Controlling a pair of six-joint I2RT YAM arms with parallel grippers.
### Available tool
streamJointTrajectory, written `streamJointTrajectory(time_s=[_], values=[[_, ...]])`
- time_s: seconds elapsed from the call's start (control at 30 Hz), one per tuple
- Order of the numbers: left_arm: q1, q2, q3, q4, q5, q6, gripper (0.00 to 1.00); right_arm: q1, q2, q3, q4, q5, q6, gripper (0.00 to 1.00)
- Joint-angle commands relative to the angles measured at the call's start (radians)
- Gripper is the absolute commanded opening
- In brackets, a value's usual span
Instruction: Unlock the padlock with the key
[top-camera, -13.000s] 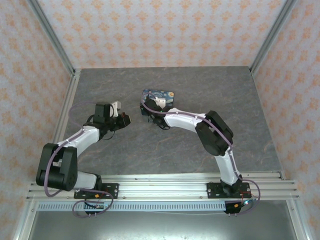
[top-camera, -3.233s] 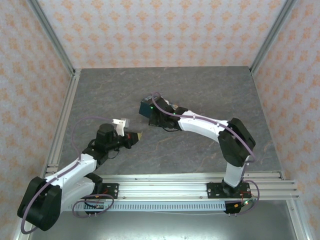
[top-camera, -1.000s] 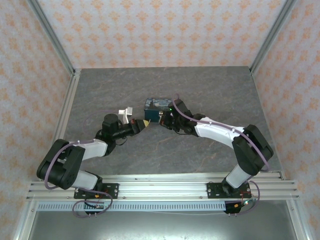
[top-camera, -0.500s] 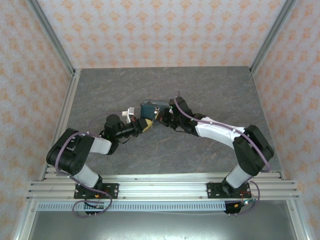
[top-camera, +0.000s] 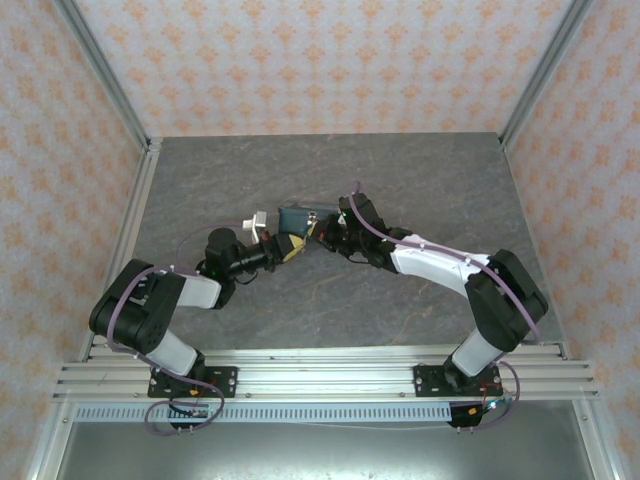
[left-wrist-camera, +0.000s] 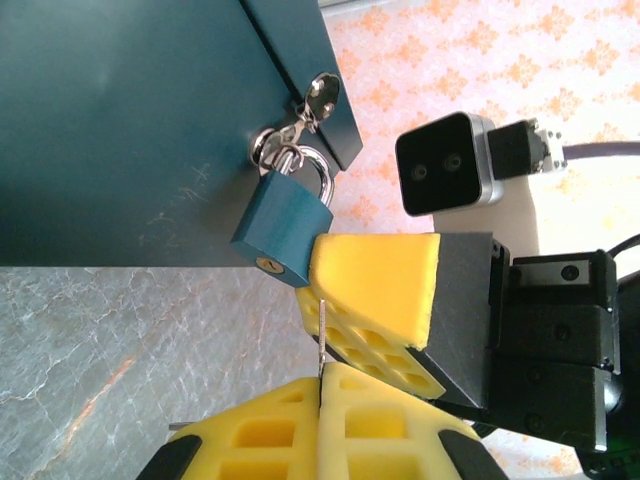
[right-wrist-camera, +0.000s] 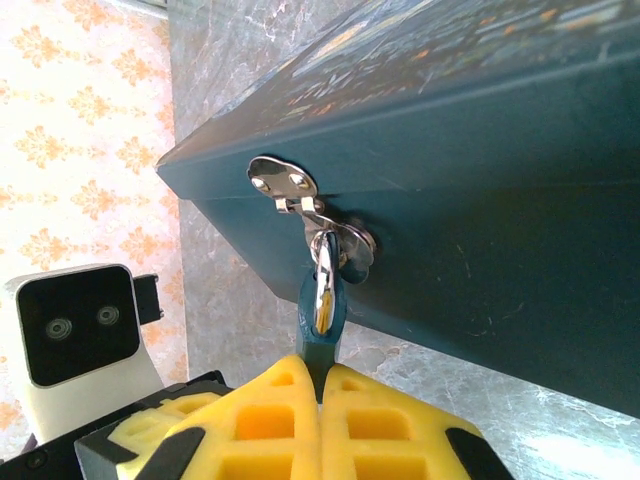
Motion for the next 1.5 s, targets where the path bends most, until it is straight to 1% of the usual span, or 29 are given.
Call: streamJointTrajectory(time_s=[0.0, 0.27, 0.53, 1.47], values=[[0.014, 0.024, -0.013, 0.085, 0.029, -0.033, 0.0, -0.005, -0.015, -0.014, 0.081, -0.013, 0.013, 0.0], [0.018, 0.055, 0.001, 0.101, 0.039, -0.052, 0.0, -0.006, -0.014, -0.021, 0.089, -0.012, 0.021, 0.0], [0.024, 0.118, 0.0, 0.178, 0.041, -0.091, 0.0, -0.006, -0.011, -0.023, 0.091, -0.015, 0.027, 0.0], [0.035, 0.126, 0.027, 0.195, 0.056, -0.109, 0.0, -0.012, -0.005, -0.044, 0.123, -0.03, 0.044, 0.0]])
